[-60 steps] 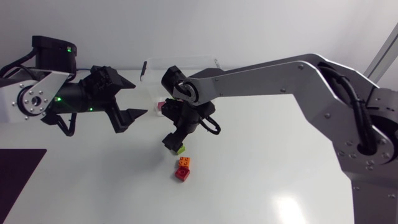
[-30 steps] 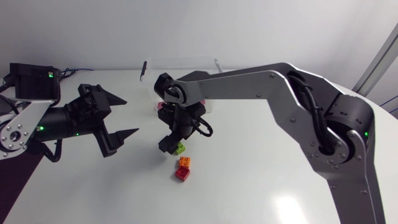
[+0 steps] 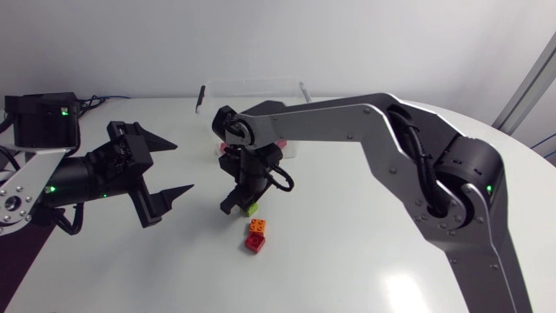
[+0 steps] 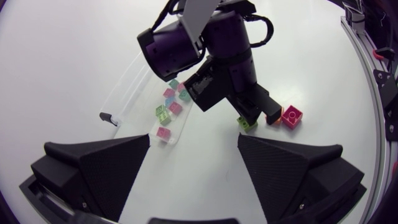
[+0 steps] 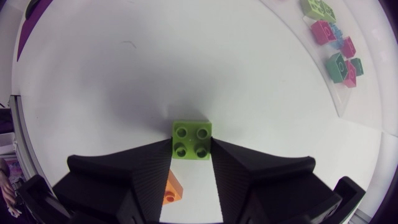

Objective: Place the duplo bricks in the container

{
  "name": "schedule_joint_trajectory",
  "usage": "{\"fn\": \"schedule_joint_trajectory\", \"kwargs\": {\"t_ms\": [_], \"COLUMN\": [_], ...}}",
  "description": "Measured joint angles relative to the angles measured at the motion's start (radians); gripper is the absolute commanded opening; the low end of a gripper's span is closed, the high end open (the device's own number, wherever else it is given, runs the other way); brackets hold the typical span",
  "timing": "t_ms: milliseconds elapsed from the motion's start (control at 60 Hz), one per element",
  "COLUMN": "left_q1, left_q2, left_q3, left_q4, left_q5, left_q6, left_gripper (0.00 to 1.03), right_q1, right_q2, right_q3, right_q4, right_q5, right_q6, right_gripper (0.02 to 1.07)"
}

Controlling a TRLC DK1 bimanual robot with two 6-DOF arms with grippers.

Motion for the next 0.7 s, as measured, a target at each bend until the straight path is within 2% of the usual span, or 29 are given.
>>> {"fn": "schedule_joint_trajectory", "kwargs": {"t_ms": [283, 417, 700], "left_q1": [-0.058, -0.095, -0.203], "left_q2": [0.016, 0.068, 0.196], "left_q3": [-0.01, -0.019, -0.02], "left_q4": [-0.003, -0.002, 0.002], "left_q5": [0.0, -0.004, -0.004], "left_q6": [0.011, 0.011, 0.009], "left_gripper": [0.99, 0.99, 0.99], "right_q1": [-0.008, -0.04, -0.146], "right_q2": [-0.018, -0.074, -0.228], "right_q3": [-0.025, -0.066, -0.041], "right_q4": [0.004, 0.006, 0.014], "right_q5": [0.0, 0.001, 0.009], "right_q6": [0.0, 0.0, 0.011], "right_gripper": [0.29, 0.29, 0.29]}}
